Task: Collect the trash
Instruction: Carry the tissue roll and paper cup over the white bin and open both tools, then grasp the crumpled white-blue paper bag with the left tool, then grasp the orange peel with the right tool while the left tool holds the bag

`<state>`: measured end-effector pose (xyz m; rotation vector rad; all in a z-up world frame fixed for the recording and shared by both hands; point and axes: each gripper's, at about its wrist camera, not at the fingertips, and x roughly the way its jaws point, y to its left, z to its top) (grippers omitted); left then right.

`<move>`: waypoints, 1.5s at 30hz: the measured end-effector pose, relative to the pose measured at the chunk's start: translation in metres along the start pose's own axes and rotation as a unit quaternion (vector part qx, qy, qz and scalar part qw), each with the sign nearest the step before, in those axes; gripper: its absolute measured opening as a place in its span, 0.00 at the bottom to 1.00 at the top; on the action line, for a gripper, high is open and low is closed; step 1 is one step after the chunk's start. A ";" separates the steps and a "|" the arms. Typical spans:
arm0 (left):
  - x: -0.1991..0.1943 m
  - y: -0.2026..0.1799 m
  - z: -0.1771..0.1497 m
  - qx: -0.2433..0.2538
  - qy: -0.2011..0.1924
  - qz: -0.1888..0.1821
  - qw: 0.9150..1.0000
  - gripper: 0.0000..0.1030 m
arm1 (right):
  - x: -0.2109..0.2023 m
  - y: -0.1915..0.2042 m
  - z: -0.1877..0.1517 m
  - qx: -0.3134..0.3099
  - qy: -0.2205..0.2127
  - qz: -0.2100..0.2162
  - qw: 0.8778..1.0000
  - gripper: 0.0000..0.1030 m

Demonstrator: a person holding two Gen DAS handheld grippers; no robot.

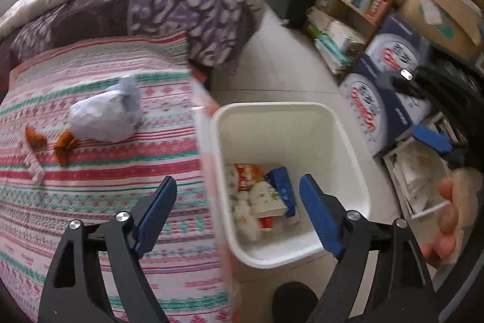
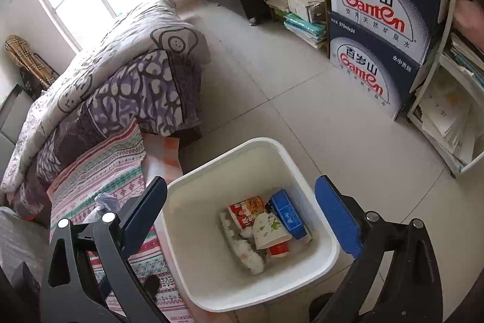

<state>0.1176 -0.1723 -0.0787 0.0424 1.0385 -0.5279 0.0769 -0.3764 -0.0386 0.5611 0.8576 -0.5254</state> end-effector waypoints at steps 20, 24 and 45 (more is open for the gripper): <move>0.073 0.118 0.056 -0.074 0.010 0.183 0.980 0.93 | 0.033 0.046 -0.020 -0.026 0.055 0.017 0.998 0.93; 0.077 0.125 0.055 -0.057 0.000 0.184 0.981 0.79 | 0.039 0.062 -0.029 -0.053 0.066 0.018 0.996 0.93; -0.121 0.245 0.027 -0.247 -0.147 0.114 0.951 0.73 | 0.063 0.161 -0.107 -0.165 0.091 0.027 0.982 0.93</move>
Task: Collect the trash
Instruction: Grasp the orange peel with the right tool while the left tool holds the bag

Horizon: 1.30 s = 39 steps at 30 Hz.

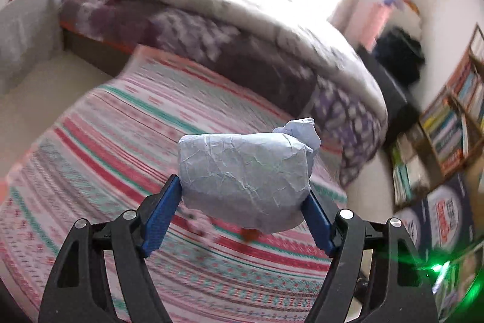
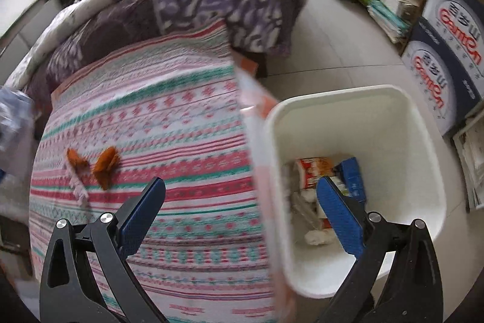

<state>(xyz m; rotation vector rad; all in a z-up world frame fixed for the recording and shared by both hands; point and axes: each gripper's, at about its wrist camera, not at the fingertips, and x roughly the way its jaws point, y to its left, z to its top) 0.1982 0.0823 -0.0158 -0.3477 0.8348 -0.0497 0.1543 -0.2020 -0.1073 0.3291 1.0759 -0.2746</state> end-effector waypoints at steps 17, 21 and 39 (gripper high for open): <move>-0.066 0.101 0.020 -0.028 -0.050 0.059 0.997 0.73 | 0.070 0.150 -0.012 -0.071 0.009 0.001 0.997 0.87; -0.068 0.120 0.020 -0.042 -0.045 0.062 0.996 0.73 | 0.081 0.161 -0.017 -0.101 -0.005 -0.021 0.995 0.74; -0.078 0.139 0.017 -0.051 -0.061 0.070 0.994 0.73 | 0.023 0.172 -0.001 -0.133 -0.075 0.076 0.985 0.20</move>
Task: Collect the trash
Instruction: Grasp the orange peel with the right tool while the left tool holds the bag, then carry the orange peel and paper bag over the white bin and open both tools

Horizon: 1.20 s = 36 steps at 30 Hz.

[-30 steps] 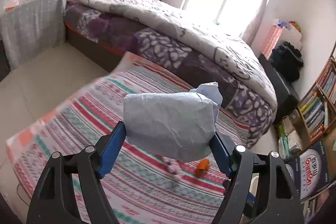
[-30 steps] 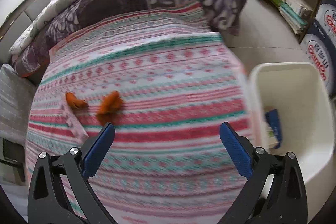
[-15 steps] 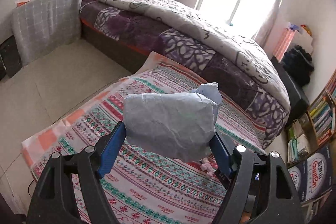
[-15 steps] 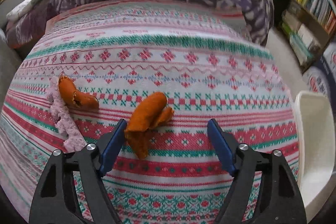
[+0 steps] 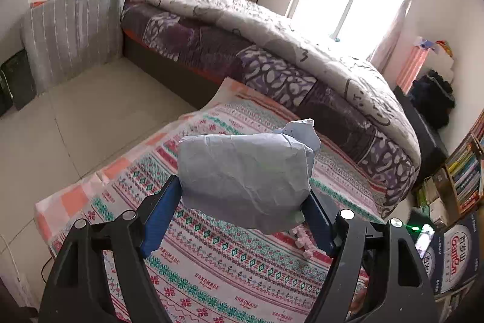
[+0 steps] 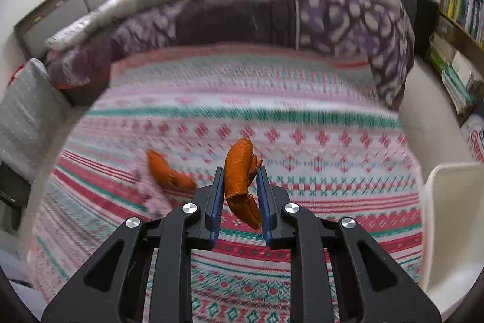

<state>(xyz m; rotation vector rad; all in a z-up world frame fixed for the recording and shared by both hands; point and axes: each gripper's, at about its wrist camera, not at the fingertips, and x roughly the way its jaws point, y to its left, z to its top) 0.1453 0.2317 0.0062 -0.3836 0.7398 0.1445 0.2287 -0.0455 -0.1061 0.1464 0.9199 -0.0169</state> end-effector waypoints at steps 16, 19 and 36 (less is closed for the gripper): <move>-0.015 -0.029 -0.019 0.038 -0.014 -0.009 0.999 0.73 | -0.099 -0.017 -0.007 -0.008 -0.087 0.042 0.995 0.20; -0.012 -0.038 -0.030 0.053 -0.008 -0.007 0.999 0.73 | -0.100 -0.028 -0.016 -0.004 -0.082 0.044 0.996 0.20; -0.002 -0.100 -0.058 0.094 0.011 -0.035 0.995 0.73 | -0.112 -0.081 -0.016 0.034 -0.085 0.030 0.995 0.20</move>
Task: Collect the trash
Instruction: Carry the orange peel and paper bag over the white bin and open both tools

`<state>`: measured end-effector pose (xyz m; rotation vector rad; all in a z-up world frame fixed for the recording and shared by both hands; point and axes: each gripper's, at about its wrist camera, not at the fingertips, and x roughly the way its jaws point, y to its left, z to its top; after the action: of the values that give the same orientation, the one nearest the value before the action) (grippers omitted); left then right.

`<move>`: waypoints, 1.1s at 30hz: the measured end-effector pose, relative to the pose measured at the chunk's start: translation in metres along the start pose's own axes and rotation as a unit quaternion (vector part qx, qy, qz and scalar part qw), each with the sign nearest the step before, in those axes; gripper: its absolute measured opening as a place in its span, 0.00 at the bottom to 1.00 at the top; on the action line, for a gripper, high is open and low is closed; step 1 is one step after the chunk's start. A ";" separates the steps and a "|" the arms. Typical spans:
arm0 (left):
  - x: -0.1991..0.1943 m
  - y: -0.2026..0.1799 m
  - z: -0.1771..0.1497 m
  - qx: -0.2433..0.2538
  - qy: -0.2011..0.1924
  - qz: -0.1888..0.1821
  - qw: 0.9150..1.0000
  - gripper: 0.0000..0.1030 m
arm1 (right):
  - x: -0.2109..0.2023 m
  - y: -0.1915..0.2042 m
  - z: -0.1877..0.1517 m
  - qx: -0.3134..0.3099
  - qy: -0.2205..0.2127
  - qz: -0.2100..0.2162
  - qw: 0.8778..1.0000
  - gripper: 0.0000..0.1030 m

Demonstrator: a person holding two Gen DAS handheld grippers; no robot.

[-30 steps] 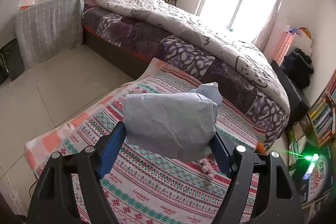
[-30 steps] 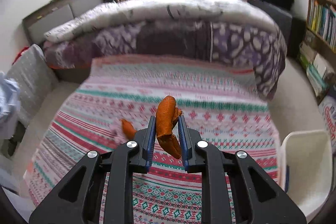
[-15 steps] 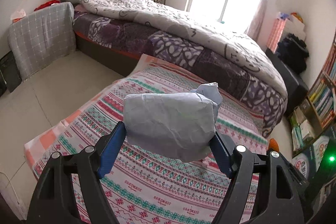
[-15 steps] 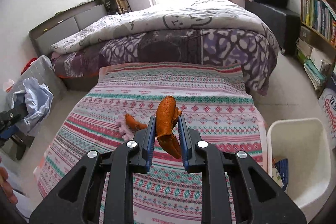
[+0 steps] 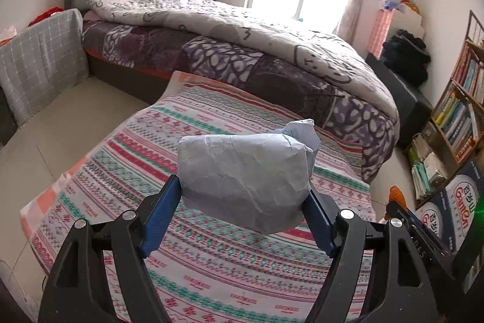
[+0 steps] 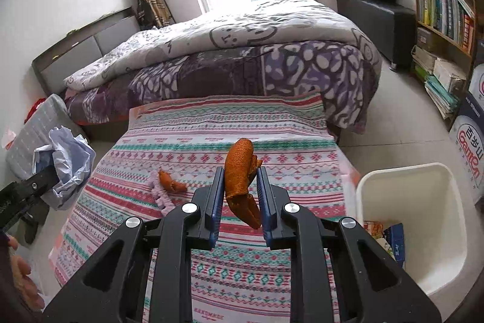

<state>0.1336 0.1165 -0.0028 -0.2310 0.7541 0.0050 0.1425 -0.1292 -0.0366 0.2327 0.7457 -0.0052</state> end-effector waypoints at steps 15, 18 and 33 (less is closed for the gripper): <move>0.009 -0.071 -0.016 0.043 0.018 -0.042 0.998 0.73 | -0.019 -0.066 0.010 0.043 0.006 -0.056 0.997 0.20; 0.012 -0.088 -0.022 0.057 0.023 -0.053 0.997 0.73 | -0.020 -0.083 0.011 0.053 0.014 -0.074 0.996 0.20; 0.021 -0.163 -0.054 0.118 0.046 -0.098 0.987 0.73 | -0.032 -0.160 0.007 0.129 0.052 -0.158 0.978 0.43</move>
<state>0.1265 -0.0552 -0.0211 -0.0788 0.8132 -0.2810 0.1102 -0.2889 -0.0431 0.3620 0.8799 -0.3972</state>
